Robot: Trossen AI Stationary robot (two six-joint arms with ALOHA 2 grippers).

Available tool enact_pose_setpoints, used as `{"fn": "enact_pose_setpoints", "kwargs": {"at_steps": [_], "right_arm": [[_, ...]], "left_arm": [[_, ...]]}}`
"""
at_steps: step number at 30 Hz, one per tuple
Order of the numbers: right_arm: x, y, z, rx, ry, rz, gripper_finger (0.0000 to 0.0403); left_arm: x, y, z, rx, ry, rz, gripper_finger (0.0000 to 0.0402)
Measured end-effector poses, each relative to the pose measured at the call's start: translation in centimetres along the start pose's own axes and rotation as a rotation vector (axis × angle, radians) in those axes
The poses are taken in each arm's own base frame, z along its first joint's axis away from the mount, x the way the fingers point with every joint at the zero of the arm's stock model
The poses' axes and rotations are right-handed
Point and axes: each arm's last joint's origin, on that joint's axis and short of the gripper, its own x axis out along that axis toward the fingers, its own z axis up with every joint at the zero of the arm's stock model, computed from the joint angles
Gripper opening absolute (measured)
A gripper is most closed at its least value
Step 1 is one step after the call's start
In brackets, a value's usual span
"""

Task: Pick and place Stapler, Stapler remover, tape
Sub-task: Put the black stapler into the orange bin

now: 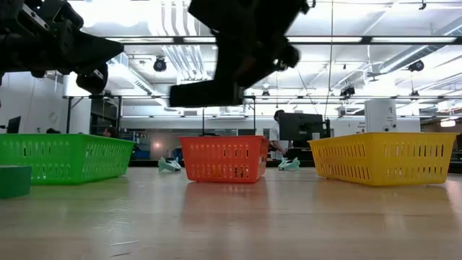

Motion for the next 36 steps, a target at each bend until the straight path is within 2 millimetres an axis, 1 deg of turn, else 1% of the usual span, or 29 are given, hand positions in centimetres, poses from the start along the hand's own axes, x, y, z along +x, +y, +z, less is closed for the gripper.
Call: {"fn": "enact_pose_setpoints", "kwargs": {"at_steps": [3,5,10,19,27,31,36], "right_arm": [[0.1,-1.0,-0.1,0.085,0.029,-0.070,0.0168],[0.6,-1.4,-0.1,0.137,0.045,-0.099,0.0168],[1.5,-2.0,-0.3,0.215,0.118,-0.086,0.0171],[2.3,-2.7,0.2,0.248,0.123,-0.091,0.0192],[3.0,-2.6,-0.5,0.270,0.165,-0.044,0.0205],[3.1,-2.5,-0.5,0.267,0.165,-0.028,0.0214],[3.1,-2.3,-0.6,0.272,0.217,0.019,0.0229]], "left_arm": [[0.0,0.0,0.0,0.000,0.001,0.000,0.0016],[0.0,0.0,0.0,0.000,0.002,0.001,0.0016],[0.0,0.0,-0.1,0.001,0.006,0.001,0.0016],[0.0,0.0,-0.1,0.001,0.006,0.001,0.0016],[0.0,0.0,-0.1,0.001,0.006,0.001,0.0016],[0.0,0.0,-0.1,0.001,0.006,0.001,0.0016],[0.0,0.0,-0.1,0.001,0.006,0.001,0.0016]]}}
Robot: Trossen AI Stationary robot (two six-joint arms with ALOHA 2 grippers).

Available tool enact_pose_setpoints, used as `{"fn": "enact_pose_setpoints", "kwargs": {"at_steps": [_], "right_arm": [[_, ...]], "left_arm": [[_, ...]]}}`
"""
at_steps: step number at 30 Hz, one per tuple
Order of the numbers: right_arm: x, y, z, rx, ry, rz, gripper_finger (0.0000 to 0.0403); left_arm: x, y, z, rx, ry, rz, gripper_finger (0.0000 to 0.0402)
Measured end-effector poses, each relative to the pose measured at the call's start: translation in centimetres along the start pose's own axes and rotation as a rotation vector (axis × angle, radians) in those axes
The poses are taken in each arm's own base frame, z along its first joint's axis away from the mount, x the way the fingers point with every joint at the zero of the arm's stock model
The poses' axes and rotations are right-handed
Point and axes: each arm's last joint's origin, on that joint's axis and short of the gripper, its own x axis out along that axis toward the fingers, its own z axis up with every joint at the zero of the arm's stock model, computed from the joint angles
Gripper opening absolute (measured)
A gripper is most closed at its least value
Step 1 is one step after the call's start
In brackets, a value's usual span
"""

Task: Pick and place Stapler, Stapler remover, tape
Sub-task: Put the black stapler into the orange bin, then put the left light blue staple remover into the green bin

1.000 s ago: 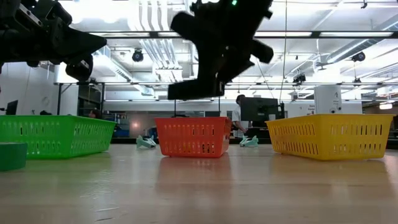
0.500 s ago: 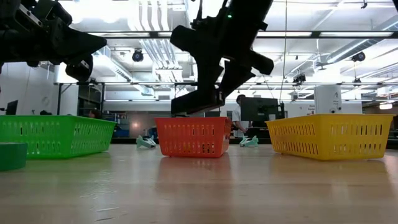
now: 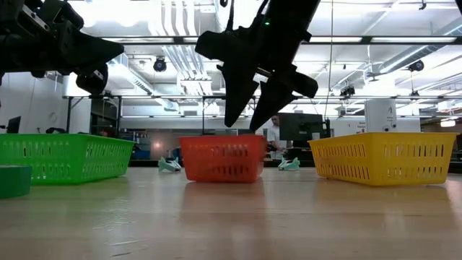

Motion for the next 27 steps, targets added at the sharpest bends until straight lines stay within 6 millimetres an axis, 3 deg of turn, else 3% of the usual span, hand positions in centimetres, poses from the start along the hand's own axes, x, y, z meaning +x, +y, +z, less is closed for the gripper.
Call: {"fn": "enact_pose_setpoints", "kwargs": {"at_steps": [10,15,19,27], "right_arm": [[0.0,-0.1,0.0,-0.082,-0.040,-0.028,0.0257],[0.0,-0.1,0.0,-0.158,-0.046,-0.036,0.0245],[-0.2,-0.3,0.1,-0.210,-0.059,-0.053,0.0200],[-2.2,-0.6,0.7,-0.288,-0.086,-0.019,0.0043]], "left_arm": [[0.0,0.0,0.0,0.000,0.000,0.000,0.0016],[0.0,0.0,0.0,0.000,0.000,0.000,0.0016],[0.0,0.0,0.0,0.000,0.000,0.000,0.0016],[0.0,0.0,0.0,0.000,0.000,0.000,0.0016]]}}
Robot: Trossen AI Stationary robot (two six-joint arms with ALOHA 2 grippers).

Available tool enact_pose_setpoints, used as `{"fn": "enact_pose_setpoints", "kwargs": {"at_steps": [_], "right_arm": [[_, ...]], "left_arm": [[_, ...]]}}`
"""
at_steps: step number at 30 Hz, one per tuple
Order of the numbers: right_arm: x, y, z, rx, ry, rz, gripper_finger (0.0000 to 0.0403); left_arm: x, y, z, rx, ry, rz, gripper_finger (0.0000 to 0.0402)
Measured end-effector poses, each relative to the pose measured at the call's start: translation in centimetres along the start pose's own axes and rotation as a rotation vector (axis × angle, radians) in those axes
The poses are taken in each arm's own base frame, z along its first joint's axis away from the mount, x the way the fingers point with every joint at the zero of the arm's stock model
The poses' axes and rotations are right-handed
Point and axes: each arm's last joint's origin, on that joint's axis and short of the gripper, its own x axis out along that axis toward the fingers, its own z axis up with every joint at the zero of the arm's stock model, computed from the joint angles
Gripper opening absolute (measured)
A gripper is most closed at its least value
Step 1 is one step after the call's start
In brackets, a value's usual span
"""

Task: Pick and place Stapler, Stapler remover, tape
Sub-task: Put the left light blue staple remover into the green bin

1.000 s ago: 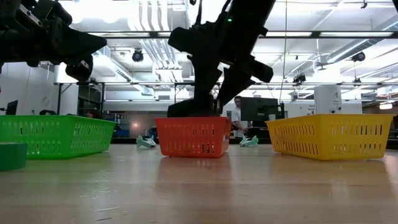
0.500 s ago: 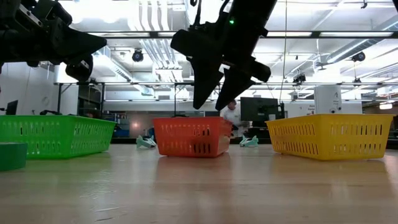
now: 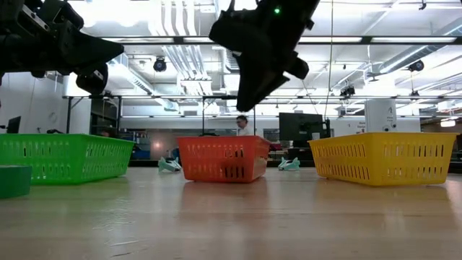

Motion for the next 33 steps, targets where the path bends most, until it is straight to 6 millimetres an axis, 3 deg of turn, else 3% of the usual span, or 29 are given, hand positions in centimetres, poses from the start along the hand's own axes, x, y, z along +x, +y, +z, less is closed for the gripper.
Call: {"fn": "enact_pose_setpoints", "kwargs": {"at_steps": [3,14,33], "right_arm": [[-1.0,-0.3,-0.1,-0.023,-0.043,-0.002,0.0015],[-1.9,-0.5,-1.9,-0.125,-0.118,0.192,0.0008],[-6.3,3.9,-7.9,-0.378,-0.219,0.250,0.0008]], "left_arm": [[0.0,0.0,0.0,0.000,0.000,0.000,0.0016],[0.0,0.0,0.0,0.000,0.000,0.000,0.0016],[0.0,0.0,0.0,0.000,0.000,0.001,0.0016]]}}
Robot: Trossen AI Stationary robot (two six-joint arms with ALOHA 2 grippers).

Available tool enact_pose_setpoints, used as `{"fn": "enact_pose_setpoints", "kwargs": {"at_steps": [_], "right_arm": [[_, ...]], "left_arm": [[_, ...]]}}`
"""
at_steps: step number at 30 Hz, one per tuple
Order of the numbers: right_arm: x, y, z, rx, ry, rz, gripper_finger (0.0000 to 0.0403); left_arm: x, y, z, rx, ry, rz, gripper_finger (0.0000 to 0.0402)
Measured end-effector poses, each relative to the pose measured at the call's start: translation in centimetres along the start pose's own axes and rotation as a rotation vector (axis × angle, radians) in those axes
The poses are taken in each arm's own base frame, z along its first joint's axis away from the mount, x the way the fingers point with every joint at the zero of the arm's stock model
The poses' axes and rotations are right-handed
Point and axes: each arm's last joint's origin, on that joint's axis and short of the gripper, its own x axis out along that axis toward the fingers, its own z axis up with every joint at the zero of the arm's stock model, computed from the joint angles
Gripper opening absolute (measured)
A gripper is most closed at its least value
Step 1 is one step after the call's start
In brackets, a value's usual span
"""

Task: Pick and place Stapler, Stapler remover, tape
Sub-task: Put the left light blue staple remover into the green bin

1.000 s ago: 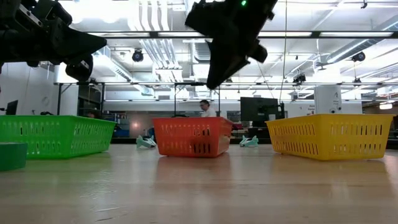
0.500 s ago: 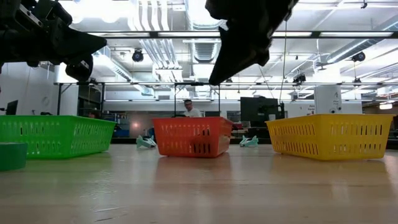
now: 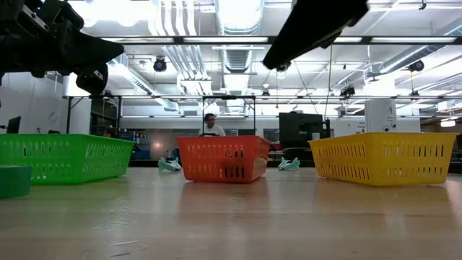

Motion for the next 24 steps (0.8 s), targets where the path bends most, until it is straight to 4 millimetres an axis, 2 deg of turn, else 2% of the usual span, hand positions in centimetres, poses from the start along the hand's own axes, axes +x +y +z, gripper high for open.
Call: {"fn": "enact_pose_setpoints", "kwargs": {"at_steps": [4,12,19,24], "right_arm": [[-0.5,-0.3,-0.3,-0.040,-0.052,0.086,0.0008],[-2.6,-3.1,-1.9,-0.112,-0.225,0.320,0.0008],[-4.5,-7.4,-4.5,-0.117,-0.337,0.306,0.0008],[-5.5,-9.6,-6.3,-0.080,-0.357,0.290,0.0008]], "left_arm": [[0.0,0.0,0.0,0.000,0.000,0.000,0.0016],[0.0,0.1,0.3,0.024,-0.032,0.032,0.0016],[0.0,0.3,1.0,-0.118,-0.106,0.126,0.0016],[1.0,0.6,2.3,-0.155,-0.091,0.281,0.0021]]}}
